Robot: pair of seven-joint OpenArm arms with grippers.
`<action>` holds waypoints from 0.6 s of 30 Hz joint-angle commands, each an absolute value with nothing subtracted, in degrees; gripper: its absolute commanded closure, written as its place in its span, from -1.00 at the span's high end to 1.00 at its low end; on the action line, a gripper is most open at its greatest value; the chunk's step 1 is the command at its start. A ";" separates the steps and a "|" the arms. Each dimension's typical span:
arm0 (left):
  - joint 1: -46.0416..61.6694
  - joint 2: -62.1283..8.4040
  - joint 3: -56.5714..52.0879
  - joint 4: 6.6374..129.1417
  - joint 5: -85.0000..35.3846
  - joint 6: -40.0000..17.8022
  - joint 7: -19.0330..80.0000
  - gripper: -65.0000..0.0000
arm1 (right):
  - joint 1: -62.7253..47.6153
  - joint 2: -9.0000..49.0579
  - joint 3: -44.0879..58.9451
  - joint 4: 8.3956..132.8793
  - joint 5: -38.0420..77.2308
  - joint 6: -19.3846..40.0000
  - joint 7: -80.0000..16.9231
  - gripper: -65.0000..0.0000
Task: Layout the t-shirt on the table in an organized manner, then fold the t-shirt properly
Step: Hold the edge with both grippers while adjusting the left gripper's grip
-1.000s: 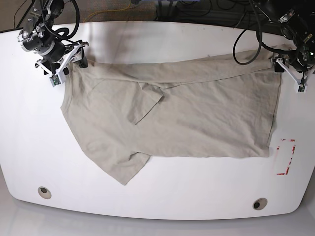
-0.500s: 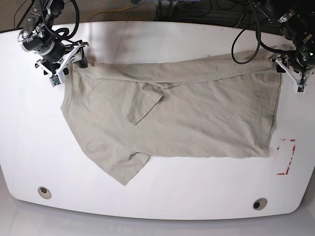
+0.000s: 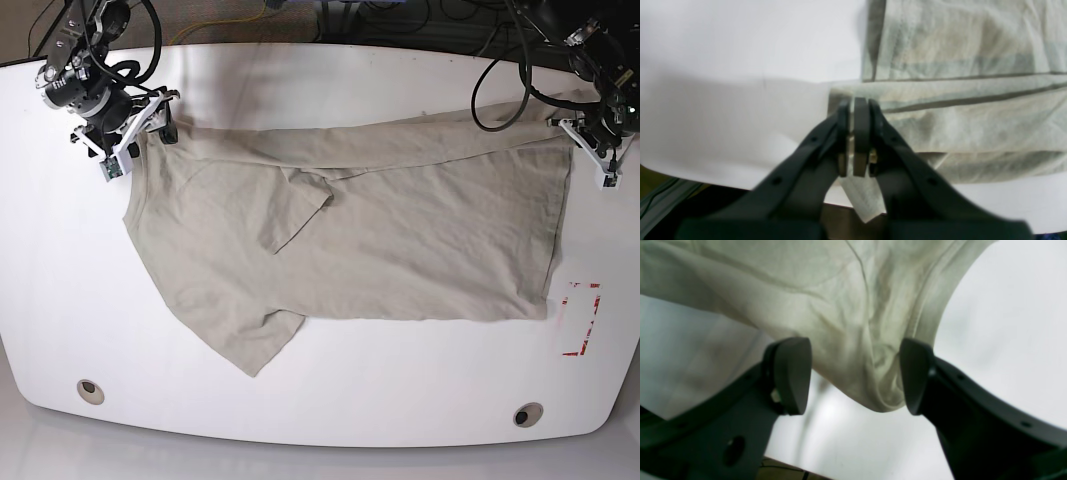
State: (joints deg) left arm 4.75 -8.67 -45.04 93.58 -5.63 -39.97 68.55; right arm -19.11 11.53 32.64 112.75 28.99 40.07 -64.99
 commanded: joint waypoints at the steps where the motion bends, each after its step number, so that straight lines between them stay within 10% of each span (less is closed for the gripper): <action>1: 4.35 -9.63 -45.14 94.55 -5.93 -40.00 68.09 -0.99 | -18.51 12.09 33.27 113.71 30.11 40.00 -64.04 0.23; 18: 4.44 -9.80 -45.58 96.48 -6.11 -40.00 68.18 -0.99 | -15.87 12.09 32.92 109.85 29.67 40.00 -63.87 0.12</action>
